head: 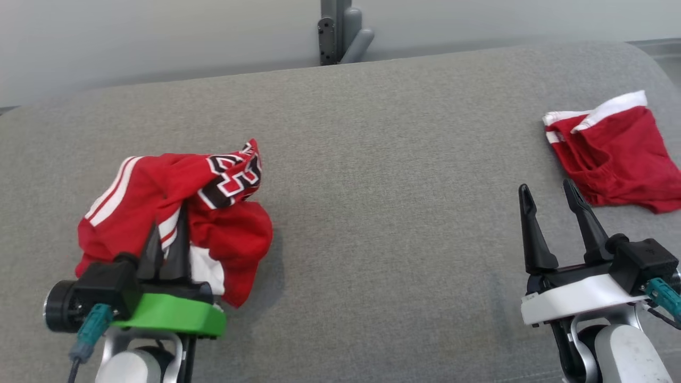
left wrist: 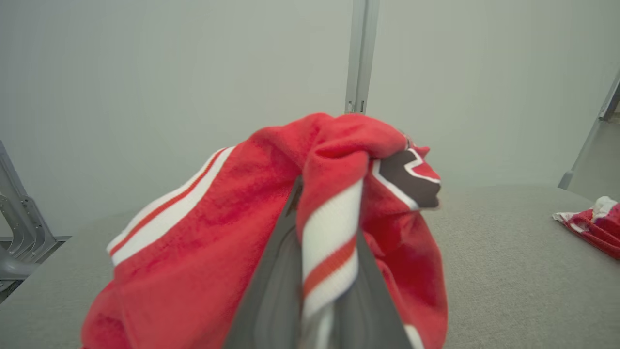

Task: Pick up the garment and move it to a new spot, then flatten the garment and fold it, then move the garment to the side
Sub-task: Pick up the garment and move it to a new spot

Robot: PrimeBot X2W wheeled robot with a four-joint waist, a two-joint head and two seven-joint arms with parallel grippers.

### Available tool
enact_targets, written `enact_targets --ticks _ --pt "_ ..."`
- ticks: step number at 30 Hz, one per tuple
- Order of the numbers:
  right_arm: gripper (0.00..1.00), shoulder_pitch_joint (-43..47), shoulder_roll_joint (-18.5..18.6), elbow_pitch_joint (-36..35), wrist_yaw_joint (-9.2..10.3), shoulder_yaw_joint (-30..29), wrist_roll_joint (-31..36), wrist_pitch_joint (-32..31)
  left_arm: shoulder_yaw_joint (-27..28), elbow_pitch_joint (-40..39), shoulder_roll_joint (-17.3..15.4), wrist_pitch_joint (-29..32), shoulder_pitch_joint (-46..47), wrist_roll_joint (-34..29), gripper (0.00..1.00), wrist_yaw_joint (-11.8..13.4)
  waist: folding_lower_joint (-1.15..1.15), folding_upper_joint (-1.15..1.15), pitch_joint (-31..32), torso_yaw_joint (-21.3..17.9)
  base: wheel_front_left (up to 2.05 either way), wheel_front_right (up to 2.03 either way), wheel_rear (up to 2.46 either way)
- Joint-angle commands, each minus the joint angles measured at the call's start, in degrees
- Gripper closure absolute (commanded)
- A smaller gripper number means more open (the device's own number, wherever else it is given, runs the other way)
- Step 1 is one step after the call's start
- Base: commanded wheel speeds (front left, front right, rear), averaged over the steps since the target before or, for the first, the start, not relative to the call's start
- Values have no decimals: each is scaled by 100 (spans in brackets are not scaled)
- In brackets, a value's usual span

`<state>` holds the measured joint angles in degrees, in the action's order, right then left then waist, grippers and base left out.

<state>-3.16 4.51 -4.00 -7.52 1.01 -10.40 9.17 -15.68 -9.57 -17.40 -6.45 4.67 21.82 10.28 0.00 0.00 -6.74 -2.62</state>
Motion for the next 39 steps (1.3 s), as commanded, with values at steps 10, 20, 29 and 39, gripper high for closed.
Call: enact_targets --ticks 10,20,29,39 --pt "0 -247 -61 181 6 168 -172 175 -827 1245 499 186 1332 -113 100 -624 0 0 -639 -1409 0 0 0" --pt "0 -377 -115 467 6 219 -285 392 -1172 3137 871 11 2221 -17 55 -1145 0 0 -888 -1775 0 0 0" --pt "0 -262 -40 540 6 117 -180 393 -880 3235 995 -718 2019 148 0 -992 0 0 -545 -1105 0 0 0" --pt "0 -66 138 393 6 76 -119 241 -67 2238 635 -863 1205 61 0 -368 0 0 -137 -227 0 0 0"
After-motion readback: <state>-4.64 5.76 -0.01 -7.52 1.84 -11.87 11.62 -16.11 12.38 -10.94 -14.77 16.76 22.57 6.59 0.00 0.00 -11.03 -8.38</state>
